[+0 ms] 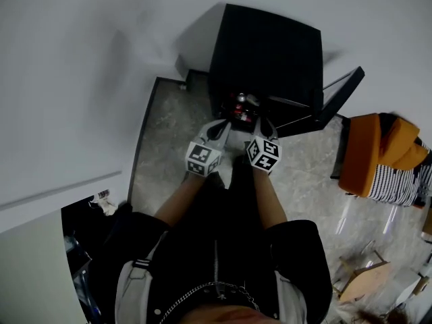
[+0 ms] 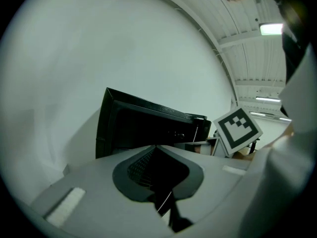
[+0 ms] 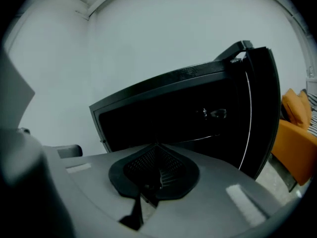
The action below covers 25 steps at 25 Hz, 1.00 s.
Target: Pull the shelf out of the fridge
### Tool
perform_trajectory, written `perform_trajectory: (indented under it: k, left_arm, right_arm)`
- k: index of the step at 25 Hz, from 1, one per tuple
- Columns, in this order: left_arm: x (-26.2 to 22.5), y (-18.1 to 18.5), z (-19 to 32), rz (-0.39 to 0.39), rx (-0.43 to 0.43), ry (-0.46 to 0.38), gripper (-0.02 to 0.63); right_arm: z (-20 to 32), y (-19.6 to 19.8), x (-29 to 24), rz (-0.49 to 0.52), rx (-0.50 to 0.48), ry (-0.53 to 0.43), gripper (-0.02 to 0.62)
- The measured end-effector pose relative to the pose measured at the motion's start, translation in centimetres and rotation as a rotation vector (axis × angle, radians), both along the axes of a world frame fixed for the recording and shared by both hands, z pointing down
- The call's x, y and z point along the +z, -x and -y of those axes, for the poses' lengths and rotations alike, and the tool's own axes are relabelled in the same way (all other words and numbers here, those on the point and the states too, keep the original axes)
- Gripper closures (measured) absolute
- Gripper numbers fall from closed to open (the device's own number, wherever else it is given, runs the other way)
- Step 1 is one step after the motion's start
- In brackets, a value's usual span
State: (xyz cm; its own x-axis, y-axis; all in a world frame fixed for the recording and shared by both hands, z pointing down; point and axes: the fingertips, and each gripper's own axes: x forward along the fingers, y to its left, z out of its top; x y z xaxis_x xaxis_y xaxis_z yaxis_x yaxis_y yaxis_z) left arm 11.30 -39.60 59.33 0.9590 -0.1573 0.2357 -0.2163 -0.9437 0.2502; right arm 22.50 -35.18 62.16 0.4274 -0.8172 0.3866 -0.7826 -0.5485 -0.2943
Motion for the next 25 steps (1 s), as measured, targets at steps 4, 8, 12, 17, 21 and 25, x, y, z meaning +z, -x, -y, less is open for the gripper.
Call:
perform_trajectory:
  k: [4, 8, 12, 17, 21, 25]
  left_arm:
    - [0.9, 1.2, 1.7, 0.035, -0.054, 0.003, 0.597]
    - [1.6, 2.3, 2.5, 0.061, -0.086, 0.009, 0.597]
    - [1.6, 3.1, 3.3, 0.079, -0.102, 0.018, 0.595]
    - [2.1, 3.9, 3.4, 0.095, -0.105, 0.022, 0.595]
    - [2.1, 4.2, 3.4, 0.104, -0.099, 0.025, 0.595]
    - [2.0, 4.2, 3.0, 0.105, -0.084, 0.017, 0.595]
  right_arm:
    - [1.8, -1.4, 1.5, 0.033, 0.001, -0.005, 0.591]
    - [3.2, -2.7, 2.6, 0.119, 0.013, -0.080, 0.549]
    - [4.2, -4.1, 3.4, 0.235, 0.060, -0.180, 0.528]
    - [4.2, -6.3, 4.5, 0.430, 0.187, -0.362, 0.475]
    - [3.9, -8.4, 4.9, 0.559, 0.306, -0.530, 0.443]
    - [4.0, -10.0, 6.0, 0.635, 0.382, -0.608, 0.428]
